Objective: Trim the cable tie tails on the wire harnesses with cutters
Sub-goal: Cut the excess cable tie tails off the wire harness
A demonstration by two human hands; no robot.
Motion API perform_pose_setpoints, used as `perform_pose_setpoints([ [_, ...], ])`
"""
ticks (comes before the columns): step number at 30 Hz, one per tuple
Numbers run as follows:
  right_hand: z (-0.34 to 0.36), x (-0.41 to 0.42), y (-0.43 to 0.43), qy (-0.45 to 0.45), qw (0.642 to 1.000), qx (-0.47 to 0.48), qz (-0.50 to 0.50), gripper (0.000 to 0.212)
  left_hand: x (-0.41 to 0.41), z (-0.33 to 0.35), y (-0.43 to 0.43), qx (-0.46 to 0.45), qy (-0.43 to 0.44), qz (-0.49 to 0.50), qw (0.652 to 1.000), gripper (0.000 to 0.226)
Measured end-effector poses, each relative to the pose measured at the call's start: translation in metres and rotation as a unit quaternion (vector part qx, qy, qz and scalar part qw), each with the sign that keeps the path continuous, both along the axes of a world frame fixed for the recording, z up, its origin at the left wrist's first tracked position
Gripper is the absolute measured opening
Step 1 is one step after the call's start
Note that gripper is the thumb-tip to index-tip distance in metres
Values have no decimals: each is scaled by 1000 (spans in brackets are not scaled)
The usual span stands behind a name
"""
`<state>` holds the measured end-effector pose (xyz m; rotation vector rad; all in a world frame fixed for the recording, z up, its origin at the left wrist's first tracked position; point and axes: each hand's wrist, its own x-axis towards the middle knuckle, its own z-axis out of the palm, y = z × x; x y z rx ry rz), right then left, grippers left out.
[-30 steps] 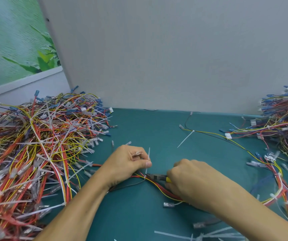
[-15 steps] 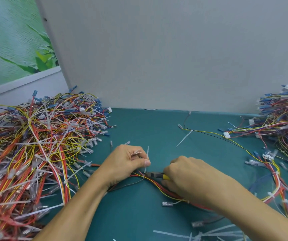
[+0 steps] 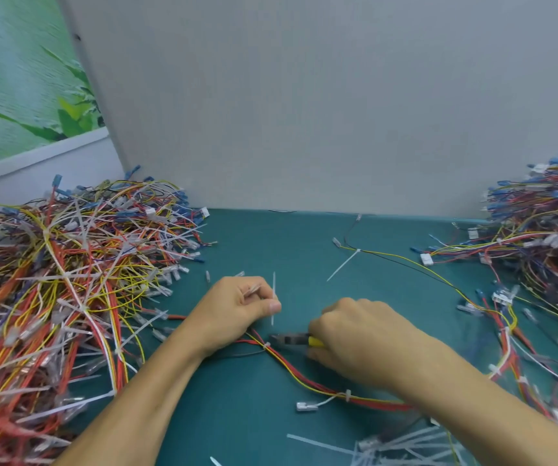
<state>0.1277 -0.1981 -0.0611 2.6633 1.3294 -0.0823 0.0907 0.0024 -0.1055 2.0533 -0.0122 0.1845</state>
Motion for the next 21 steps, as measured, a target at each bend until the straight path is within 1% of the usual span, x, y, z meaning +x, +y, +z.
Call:
perform_pose_setpoints([
  [2,16,10,-20,40,998,5,-40,24,-1,6,-4,32,-16,14,999,20],
  [3,25,15,-34,64,996,-7,-66,24,-2,12,-7,61,-25,21,998,22],
  [5,39,24,-64,106,987,-49,-115,32,-7,29,-15,113,-53,31,992,29],
  [7,44,27,-89,121,978,-92,-142,40,-15,48,-27,145,-78,6,986,32],
  [9,45,28,-106,131,974,-109,-148,43,-25,65,-45,189,-54,-55,979,30],
  [11,45,27,-115,148,977,-70,-141,37,-35,74,-65,261,3,-126,957,29],
  [13,48,28,-123,148,980,25,-129,31,-43,72,-88,334,57,-173,925,27],
  [15,54,32,-133,113,977,123,-132,26,-51,65,-105,372,91,-205,901,19],
  [16,58,34,-139,97,974,150,-137,24,-54,61,-111,379,109,-220,892,12],
  [17,63,36,-146,92,974,153,-143,22,-56,59,-115,383,124,-233,885,10],
  [19,68,37,-157,113,977,92,-158,23,-56,59,-117,391,146,-259,871,28],
  [21,62,37,-159,142,974,17,-173,27,-55,60,-116,401,138,-281,861,43],
])
